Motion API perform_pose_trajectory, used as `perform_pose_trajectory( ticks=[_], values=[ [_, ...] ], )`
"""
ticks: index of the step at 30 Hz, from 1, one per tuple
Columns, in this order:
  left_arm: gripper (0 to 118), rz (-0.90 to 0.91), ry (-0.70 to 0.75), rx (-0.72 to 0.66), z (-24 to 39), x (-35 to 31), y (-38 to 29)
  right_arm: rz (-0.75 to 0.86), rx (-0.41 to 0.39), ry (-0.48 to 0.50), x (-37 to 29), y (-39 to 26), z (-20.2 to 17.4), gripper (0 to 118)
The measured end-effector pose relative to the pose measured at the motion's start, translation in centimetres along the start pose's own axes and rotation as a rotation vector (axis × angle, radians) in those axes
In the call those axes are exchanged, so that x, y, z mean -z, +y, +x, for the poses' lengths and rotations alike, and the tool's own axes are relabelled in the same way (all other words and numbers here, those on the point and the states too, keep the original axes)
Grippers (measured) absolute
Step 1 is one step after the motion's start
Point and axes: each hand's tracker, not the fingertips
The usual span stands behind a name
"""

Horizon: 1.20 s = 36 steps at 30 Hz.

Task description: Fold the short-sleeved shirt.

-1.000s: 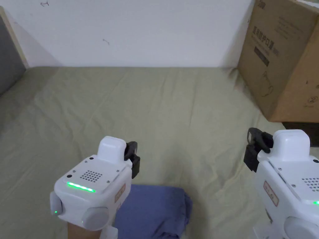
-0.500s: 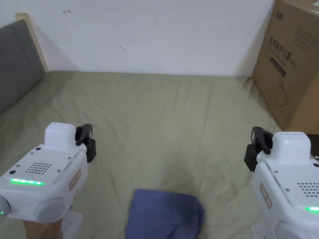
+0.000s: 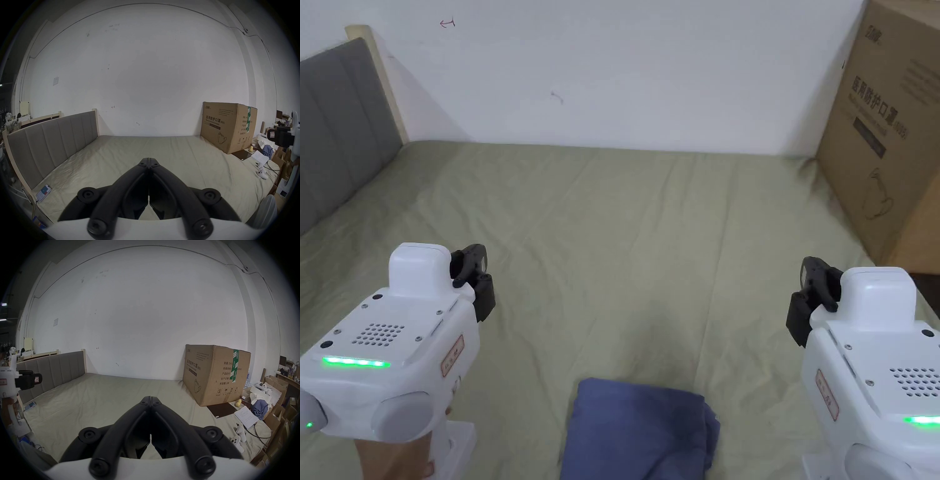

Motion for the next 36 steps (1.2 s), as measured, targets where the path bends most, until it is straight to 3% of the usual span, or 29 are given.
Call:
perform_pose_trajectory(
  ticks=[6, 15, 25, 28, 31, 35, 36],
  values=[
    [0, -0.013, -0.015, -0.014, 0.1, -0.2, -0.5, -0.071, 0.025, 0.036, 1.6, -3.7, -2.2, 0],
    [0, -0.042, -0.025, -0.046, -0.5, -0.7, -1.5, -0.341, 0.005, 0.141, 5.1, -16.1, -8.4, 0],
    [0, -0.139, -0.065, -0.106, -1.5, -0.1, -3.5, -0.627, 0.02, 0.115, 6.9, -24.8, -10.8, 0],
    [1, -0.231, -0.091, -0.169, -1.6, 0.9, -5.0, -0.616, 0.022, 0.105, 7.0, -24.6, -10.9, 0],
    [19, -0.39, -0.152, -0.311, -1.7, 3.0, -7.5, -0.63, -0.007, 0.106, 7.6, -24.4, -11.0, 0],
    [95, -0.642, -0.244, -0.493, -1.3, 5.8, -12.1, -0.624, 0.015, 0.135, 7.3, -24.5, -10.0, 0],
    [99, -0.677, -0.265, -0.515, -1.1, 6.5, -13.2, -0.626, 0.017, 0.141, 7.4, -24.5, -9.9, 0]
  ],
)
